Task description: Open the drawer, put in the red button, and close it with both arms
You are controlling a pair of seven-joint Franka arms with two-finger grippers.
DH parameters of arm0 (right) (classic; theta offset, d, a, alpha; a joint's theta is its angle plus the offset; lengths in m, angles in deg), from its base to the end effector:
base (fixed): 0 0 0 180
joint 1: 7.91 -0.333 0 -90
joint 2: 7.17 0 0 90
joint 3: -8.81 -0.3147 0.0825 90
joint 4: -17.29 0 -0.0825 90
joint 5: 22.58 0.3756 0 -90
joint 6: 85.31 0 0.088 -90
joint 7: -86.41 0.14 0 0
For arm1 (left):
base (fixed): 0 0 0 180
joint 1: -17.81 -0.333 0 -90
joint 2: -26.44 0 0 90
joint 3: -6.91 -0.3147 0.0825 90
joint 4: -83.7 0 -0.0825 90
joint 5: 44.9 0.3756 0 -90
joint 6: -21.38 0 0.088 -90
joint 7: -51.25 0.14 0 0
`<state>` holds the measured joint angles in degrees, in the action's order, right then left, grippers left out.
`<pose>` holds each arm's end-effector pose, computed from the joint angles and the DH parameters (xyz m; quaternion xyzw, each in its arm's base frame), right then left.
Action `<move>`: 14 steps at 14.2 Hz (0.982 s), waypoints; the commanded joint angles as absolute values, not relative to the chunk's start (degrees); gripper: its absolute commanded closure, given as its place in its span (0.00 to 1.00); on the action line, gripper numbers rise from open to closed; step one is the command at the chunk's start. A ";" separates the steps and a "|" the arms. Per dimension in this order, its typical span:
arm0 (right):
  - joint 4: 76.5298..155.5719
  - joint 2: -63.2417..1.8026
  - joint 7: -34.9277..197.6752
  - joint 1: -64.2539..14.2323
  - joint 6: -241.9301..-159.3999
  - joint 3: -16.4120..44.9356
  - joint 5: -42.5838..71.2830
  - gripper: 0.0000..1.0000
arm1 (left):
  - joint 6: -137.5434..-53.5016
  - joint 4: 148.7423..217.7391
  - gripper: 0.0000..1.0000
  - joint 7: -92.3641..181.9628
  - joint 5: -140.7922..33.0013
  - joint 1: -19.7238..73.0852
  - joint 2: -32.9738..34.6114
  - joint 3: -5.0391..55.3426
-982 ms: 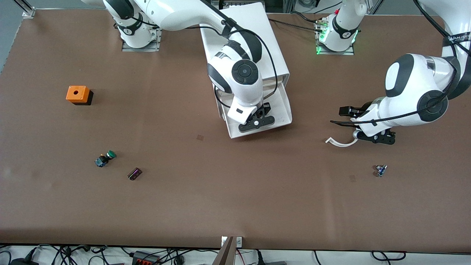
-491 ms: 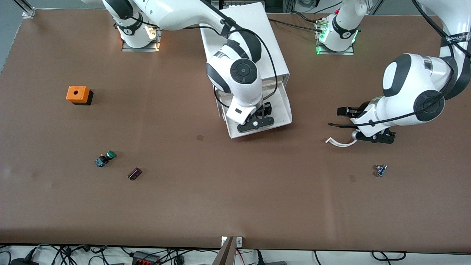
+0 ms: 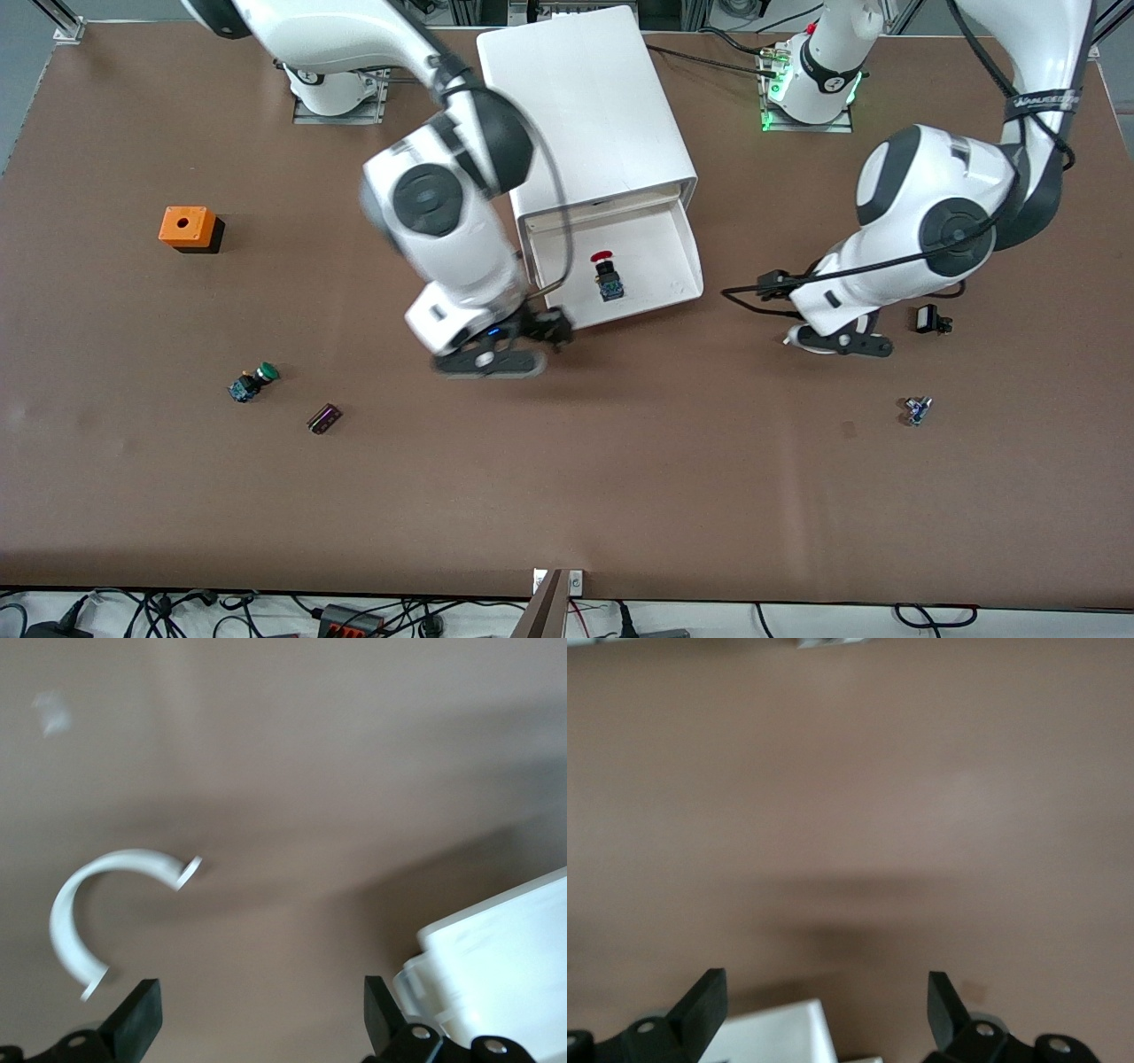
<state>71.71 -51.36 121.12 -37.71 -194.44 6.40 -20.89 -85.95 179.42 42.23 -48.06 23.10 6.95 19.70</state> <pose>0.6595 0.4057 0.4053 -0.9948 0.0325 -0.0611 0.0744 0.5961 -0.1897 0.3714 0.9938 -0.0650 -0.0777 0.0461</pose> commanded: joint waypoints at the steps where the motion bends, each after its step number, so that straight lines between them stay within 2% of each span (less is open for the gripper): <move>1: 72.58 -49.80 113.17 -32.19 -190.18 5.56 -21.09 0.00 | -85.06 168.01 0.00 36.78 -47.54 26.59 -2.11 19.57; 7: 72.75 -45.76 100.04 -21.29 -176.56 6.18 -21.35 0.00 | -94.71 165.97 0.00 14.53 -48.77 33.70 -8.09 19.57; 10: 73.10 -43.03 96.97 -16.89 -173.65 6.09 -20.74 0.00 | -99.98 166.32 0.00 13.02 -48.86 35.64 -9.95 19.48; 14: 73.19 -40.48 94.67 -13.90 -170.39 7.40 -21.35 0.00 | -97.29 169.92 0.00 3.71 -48.77 38.63 -9.33 19.57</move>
<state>71.72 -42.45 95.94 -15.37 -171.95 7.19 -21.04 -98.83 168.64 6.81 -48.32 36.91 -9.89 19.96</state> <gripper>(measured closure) 0.000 0.000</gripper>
